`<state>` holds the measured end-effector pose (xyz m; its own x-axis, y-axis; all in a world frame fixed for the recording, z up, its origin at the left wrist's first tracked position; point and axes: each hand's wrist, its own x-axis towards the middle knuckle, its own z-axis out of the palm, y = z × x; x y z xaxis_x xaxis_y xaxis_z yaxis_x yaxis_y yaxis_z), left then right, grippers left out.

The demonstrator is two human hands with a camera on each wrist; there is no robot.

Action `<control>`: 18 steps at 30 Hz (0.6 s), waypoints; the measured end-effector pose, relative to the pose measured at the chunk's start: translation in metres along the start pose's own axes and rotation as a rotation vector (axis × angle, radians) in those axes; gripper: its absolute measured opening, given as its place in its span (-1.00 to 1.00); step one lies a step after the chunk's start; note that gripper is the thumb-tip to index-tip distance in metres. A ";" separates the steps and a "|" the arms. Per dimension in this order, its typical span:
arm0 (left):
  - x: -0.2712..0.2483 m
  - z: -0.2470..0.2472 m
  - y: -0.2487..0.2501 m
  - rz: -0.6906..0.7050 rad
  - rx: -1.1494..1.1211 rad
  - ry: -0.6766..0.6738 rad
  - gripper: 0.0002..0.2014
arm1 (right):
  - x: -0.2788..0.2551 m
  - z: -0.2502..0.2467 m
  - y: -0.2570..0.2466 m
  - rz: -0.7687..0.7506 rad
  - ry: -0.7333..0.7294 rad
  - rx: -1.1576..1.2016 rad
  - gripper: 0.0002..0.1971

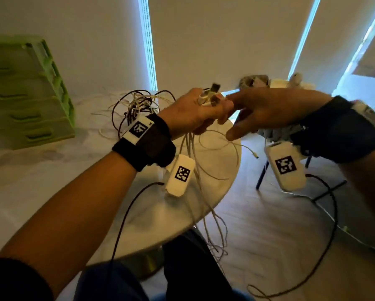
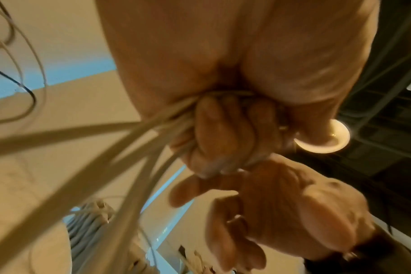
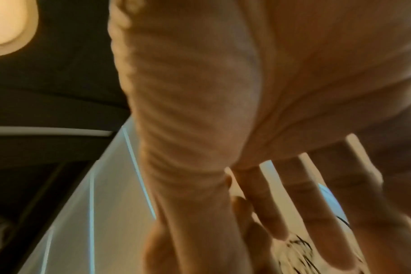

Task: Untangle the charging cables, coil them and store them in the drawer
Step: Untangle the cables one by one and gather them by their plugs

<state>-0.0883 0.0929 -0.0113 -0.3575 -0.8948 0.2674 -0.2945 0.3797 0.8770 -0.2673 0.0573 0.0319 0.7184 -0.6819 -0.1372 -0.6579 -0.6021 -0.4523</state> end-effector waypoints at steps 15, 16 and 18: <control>0.023 0.104 0.006 0.061 -0.304 -0.241 -0.64 | -0.013 0.126 0.082 0.185 -0.301 0.292 -0.66; 0.022 0.106 0.004 0.047 -0.259 -0.251 -0.59 | -0.008 0.132 0.093 0.231 -0.255 0.293 -0.62; 0.018 0.110 -0.006 -0.028 -0.230 -0.264 -0.51 | -0.001 0.136 0.123 0.323 -0.230 0.222 -0.56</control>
<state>-0.1906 0.1006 -0.0560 -0.5776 -0.8013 0.1557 -0.1105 0.2658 0.9577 -0.3181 0.0406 -0.1436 0.5321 -0.6952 -0.4833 -0.8105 -0.2530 -0.5283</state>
